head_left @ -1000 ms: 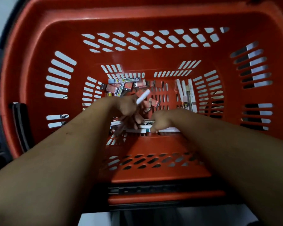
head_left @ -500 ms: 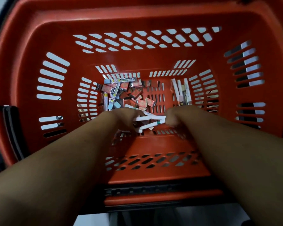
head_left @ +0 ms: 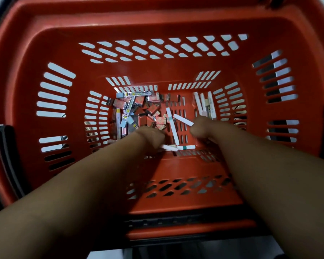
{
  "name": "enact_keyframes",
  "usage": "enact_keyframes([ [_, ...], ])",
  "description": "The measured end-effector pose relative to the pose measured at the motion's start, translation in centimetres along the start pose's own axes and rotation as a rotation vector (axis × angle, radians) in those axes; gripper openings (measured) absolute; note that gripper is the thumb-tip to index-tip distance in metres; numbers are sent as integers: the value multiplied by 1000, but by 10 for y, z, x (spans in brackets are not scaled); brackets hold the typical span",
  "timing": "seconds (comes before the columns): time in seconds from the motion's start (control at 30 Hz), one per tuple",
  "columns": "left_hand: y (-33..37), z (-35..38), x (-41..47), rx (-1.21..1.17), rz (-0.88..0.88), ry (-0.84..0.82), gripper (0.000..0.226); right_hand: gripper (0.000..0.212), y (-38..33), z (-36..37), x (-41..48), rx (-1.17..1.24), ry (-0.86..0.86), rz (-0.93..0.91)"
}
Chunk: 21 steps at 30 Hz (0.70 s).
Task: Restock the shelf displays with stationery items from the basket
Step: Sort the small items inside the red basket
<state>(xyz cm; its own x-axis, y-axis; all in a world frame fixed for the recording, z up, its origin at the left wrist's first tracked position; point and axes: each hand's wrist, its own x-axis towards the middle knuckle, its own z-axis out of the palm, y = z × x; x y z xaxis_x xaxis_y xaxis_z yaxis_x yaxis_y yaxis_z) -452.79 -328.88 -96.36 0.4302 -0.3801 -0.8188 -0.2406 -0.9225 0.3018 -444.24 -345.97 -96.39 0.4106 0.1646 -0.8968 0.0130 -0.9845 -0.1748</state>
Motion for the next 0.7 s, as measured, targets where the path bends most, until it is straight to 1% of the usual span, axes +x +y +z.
enact_keyframes([
  [0.1,-10,4,0,-135,10,-55,31,30,-3,3,-6,43,-36,-77],
  [0.2,-11,6,-1,-198,-2,-88,34,34,-5,5,-4,81,23,-144],
  [0.27,-11,7,-1,-235,-17,-77,33,32,-9,7,-1,144,81,-170],
  [0.33,-12,7,-1,-272,-36,-53,31,26,-14,9,4,180,163,-149],
  [0.4,-12,6,-2,-302,-55,-24,32,31,-18,11,10,166,262,-97],
  [0.47,-10,7,0,-326,-62,-1,38,36,-21,13,12,134,316,-29],
  [0.53,-7,8,3,-332,-82,58,44,42,-22,16,14,117,321,8],
  [0.6,1,8,10,-359,-101,120,41,45,-22,16,15,122,320,10],
  [0.7,16,9,24,-317,-149,166,44,34,-25,13,17,159,302,7],
])
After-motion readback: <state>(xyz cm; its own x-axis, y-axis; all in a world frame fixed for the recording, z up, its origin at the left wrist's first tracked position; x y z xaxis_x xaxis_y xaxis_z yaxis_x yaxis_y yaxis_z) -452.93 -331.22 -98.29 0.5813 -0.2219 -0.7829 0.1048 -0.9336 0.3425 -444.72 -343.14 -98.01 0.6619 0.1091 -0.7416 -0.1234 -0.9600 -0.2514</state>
